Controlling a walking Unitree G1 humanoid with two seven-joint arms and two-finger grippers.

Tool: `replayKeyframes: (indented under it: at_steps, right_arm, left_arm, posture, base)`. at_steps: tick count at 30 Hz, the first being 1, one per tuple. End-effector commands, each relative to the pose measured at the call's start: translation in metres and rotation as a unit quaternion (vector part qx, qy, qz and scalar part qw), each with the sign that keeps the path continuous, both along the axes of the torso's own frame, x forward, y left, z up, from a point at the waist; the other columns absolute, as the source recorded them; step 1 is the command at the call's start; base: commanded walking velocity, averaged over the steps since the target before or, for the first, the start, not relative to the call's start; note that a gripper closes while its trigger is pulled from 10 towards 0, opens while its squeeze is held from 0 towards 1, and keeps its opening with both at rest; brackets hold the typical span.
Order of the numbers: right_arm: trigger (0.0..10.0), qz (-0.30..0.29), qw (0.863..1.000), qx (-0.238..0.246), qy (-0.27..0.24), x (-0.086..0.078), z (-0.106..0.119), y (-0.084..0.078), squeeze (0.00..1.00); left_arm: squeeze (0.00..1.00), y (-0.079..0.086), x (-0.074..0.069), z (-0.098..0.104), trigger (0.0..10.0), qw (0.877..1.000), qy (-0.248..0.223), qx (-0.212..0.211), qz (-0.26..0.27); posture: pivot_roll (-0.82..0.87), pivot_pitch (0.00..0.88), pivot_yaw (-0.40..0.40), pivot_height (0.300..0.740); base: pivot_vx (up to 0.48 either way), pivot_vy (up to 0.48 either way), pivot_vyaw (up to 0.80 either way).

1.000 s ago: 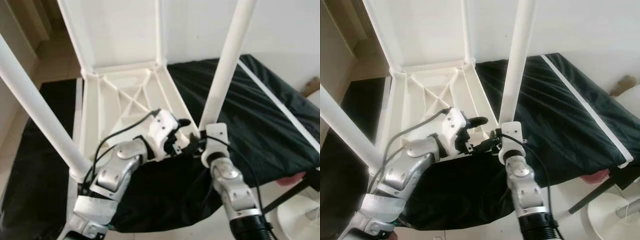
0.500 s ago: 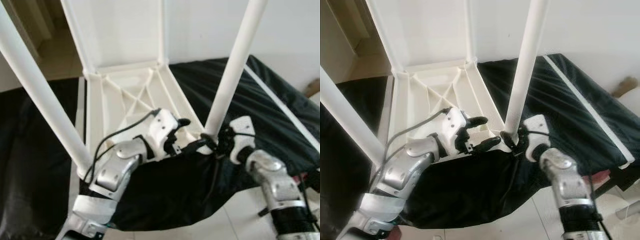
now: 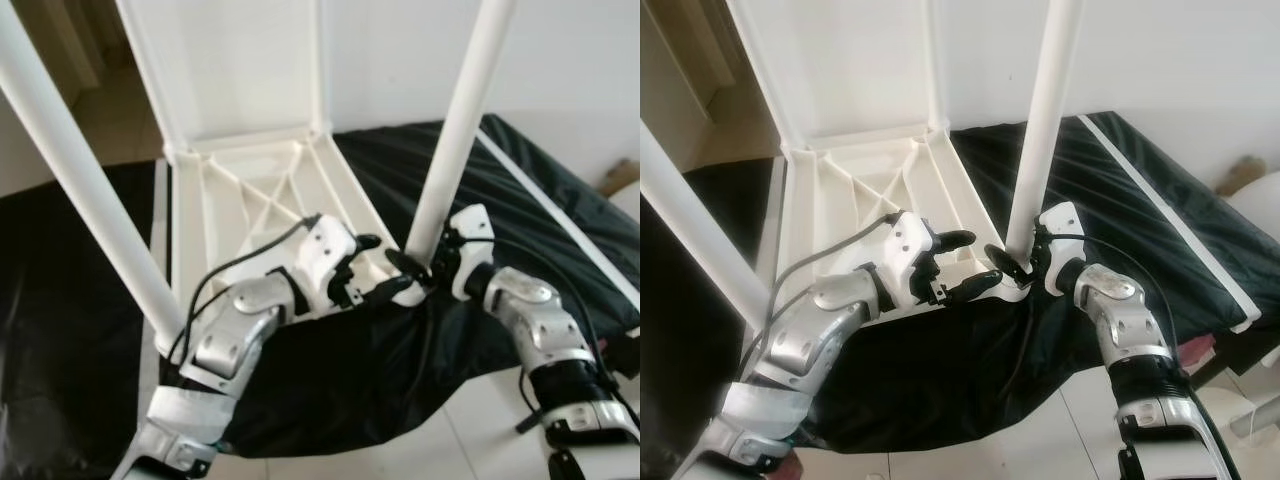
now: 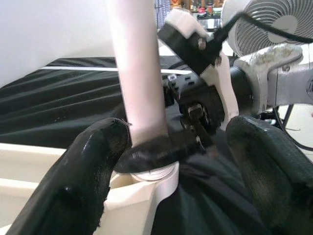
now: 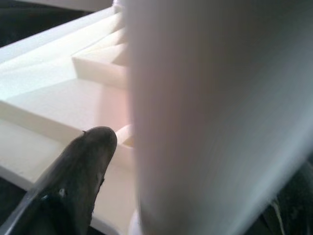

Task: Building children table

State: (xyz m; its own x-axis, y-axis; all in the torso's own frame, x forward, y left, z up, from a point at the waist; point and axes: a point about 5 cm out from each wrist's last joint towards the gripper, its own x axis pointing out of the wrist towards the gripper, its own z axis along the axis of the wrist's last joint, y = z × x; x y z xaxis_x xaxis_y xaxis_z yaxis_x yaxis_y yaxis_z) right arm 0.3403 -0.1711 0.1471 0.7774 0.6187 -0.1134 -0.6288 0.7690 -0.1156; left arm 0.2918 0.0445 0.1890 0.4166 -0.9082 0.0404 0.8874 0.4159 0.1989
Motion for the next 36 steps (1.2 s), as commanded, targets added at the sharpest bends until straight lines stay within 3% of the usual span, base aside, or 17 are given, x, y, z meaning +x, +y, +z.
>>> replayKeyframes:
  at_steps: [1, 2, 3, 6, 7, 16, 17, 31, 34, 36]
  right_arm:
    - [10.0, 0.014, 1.000, -0.013, 0.000, 0.001, -0.002, 0.004, 0.00]
    - [6.6, 0.018, 1.000, -0.020, 0.000, 0.002, -0.003, 0.005, 0.00]
    - [1.7, 0.021, 0.999, -0.026, 0.004, 0.003, -0.005, 0.006, 0.00]
    - [1.7, 0.026, 0.999, -0.029, 0.007, 0.005, -0.008, 0.005, 0.00]
    - [0.0, 0.034, 0.999, -0.033, 0.010, 0.004, -0.010, 0.005, 0.00]
    - [0.0, 0.044, 0.998, -0.048, 0.024, 0.003, -0.020, 0.001, 0.00]
    - [10.0, 0.039, 0.998, -0.046, 0.028, 0.003, -0.021, 0.001, 0.00]
    - [10.0, -0.062, 0.998, -0.034, 0.003, -0.004, -0.026, 0.003, 0.00]
    - [10.0, -0.116, 0.993, -0.021, 0.009, -0.008, -0.032, 0.003, 0.00]
    - [10.0, -0.148, 0.988, -0.039, -0.004, -0.010, -0.034, 0.004, 0.00]
  left_arm:
    - [0.00, 0.002, 0.001, 0.003, 10.0, 1.000, -0.005, 0.006, 0.006]
    - [0.00, 0.003, 0.002, 0.003, 10.0, 1.000, -0.005, 0.006, 0.008]
    - [0.00, 0.004, 0.001, 0.002, 10.0, 1.000, -0.005, 0.006, 0.011]
    - [0.00, 0.005, 0.001, 0.002, 10.0, 1.000, -0.005, 0.006, 0.013]
    - [0.00, 0.006, 0.000, 0.002, 10.0, 1.000, -0.004, 0.005, 0.016]
    - [0.00, 0.005, -0.001, -0.001, 10.0, 1.000, 0.001, 0.005, 0.019]
    - [0.00, 0.005, -0.001, -0.001, 10.0, 1.000, 0.001, 0.004, 0.019]
    - [0.00, 0.002, -0.001, -0.004, 10.0, 1.000, 0.007, -0.005, 0.022]
    - [0.00, -0.001, 0.000, -0.004, 10.0, 1.000, 0.007, -0.006, 0.019]
    - [0.00, -0.001, 0.001, -0.003, 10.0, 1.000, 0.008, -0.008, 0.020]
  posture:
    - [0.05, 0.000, 0.011, 0.740]
    - [0.06, 0.000, 0.007, 0.740]
    - [0.06, 0.000, 0.001, 0.740]
    - [0.06, 0.000, 0.001, 0.740]
    - [0.07, 0.000, -0.007, 0.740]
    - [0.07, 0.000, -0.008, 0.740]
    - [0.06, 0.000, -0.007, 0.740]
    - [0.04, 0.000, -0.005, 0.740]
    - [0.02, 0.000, -0.003, 0.740]
    - [0.02, 0.000, 0.000, 0.740]
  base:
    - [0.000, 0.000, 0.00]
    - [0.000, 0.000, 0.00]
    - [0.000, 0.000, 0.00]
    - [0.000, 0.000, 0.00]
    - [0.000, 0.000, 0.00]
    - [0.000, 0.000, 0.00]
    - [0.000, 0.000, 0.00]
    - [0.000, 0.000, 0.00]
    - [0.000, 0.000, 0.00]
    - [0.000, 0.000, 0.00]
